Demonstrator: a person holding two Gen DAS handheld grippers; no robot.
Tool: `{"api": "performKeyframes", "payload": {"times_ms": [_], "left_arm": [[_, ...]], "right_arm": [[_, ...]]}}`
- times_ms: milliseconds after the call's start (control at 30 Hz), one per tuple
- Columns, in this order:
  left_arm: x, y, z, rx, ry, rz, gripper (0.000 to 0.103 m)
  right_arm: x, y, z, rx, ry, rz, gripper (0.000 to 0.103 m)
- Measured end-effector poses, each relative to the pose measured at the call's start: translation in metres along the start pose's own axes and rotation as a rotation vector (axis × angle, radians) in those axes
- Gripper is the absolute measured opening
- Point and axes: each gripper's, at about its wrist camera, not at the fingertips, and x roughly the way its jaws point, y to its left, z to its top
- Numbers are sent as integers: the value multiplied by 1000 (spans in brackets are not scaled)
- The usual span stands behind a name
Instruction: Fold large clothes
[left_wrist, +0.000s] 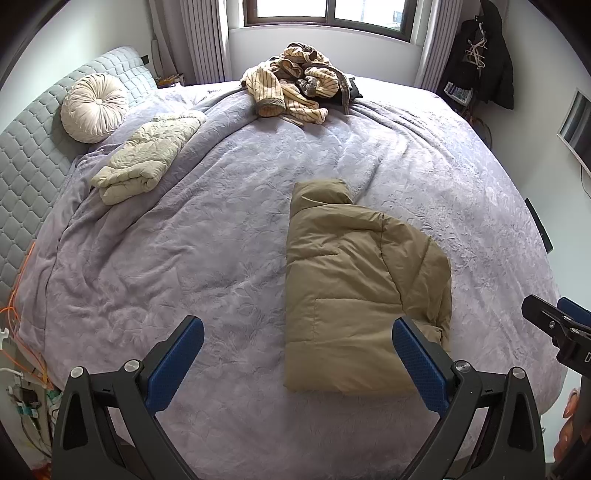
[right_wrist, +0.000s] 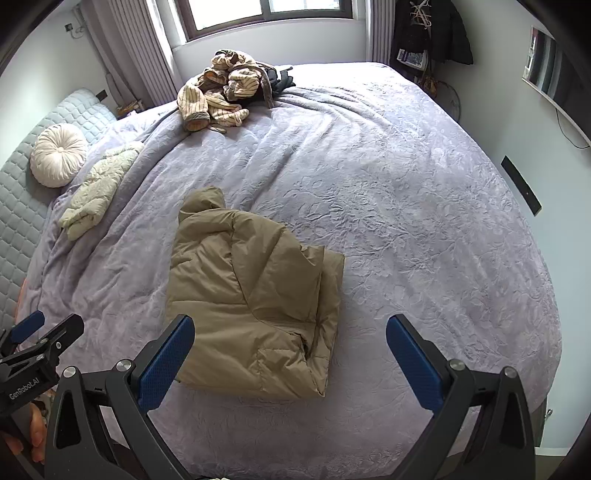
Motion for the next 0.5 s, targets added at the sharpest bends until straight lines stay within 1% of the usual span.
{"api": "performKeyframes", "payload": {"times_ms": [500], "left_arm": [[3,2,1,4,4,-1,102]], "right_arm": [[2,0,-1,-4,7,5,103]]}}
